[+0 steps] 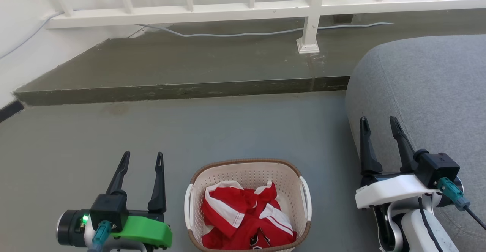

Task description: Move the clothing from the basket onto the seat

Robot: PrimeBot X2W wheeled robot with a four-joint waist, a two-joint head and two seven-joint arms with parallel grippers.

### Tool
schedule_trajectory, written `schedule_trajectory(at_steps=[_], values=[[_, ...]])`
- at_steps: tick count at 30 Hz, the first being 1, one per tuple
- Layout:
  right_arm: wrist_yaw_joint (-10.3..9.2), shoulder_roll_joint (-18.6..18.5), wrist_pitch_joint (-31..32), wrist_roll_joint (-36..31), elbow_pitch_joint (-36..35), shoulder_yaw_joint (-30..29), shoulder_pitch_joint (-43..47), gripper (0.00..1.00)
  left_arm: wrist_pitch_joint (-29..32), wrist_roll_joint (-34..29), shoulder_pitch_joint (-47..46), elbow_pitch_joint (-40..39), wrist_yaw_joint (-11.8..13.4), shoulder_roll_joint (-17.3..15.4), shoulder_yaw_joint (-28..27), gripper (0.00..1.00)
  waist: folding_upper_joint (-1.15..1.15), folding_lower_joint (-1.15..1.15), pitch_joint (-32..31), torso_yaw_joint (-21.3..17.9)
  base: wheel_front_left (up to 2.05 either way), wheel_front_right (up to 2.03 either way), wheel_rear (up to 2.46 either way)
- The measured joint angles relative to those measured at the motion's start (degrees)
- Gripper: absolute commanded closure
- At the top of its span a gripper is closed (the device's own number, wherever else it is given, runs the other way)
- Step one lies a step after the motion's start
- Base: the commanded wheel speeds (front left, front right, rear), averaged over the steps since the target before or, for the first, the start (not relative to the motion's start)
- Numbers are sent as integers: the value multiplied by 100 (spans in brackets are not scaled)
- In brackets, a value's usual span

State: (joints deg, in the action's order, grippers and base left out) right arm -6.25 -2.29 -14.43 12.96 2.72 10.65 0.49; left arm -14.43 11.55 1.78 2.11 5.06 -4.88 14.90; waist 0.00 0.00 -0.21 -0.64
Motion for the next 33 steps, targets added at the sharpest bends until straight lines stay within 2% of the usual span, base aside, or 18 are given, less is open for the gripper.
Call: schedule_trajectory(at_steps=[14, 22, 33], values=[[-35, -1, 0, -37, -78, -40, -89, 0, 0, 0, -64, -67, 0, -1, -31, 0, 0, 0, 589, -35, 0, 0, 0], [-34, -4, 0, -49, -74, -94, -488, 0, 13, -107, -447, 162, -12, -1, 3, 0, 0, 0, 1185, -67, 0, 0, 0], [-33, -23, -3, -52, -215, -130, -1183, 0, 232, -235, -1234, 711, -204, 1, 198, 0, 0, 0, 2062, -168, 0, 0, 0]])
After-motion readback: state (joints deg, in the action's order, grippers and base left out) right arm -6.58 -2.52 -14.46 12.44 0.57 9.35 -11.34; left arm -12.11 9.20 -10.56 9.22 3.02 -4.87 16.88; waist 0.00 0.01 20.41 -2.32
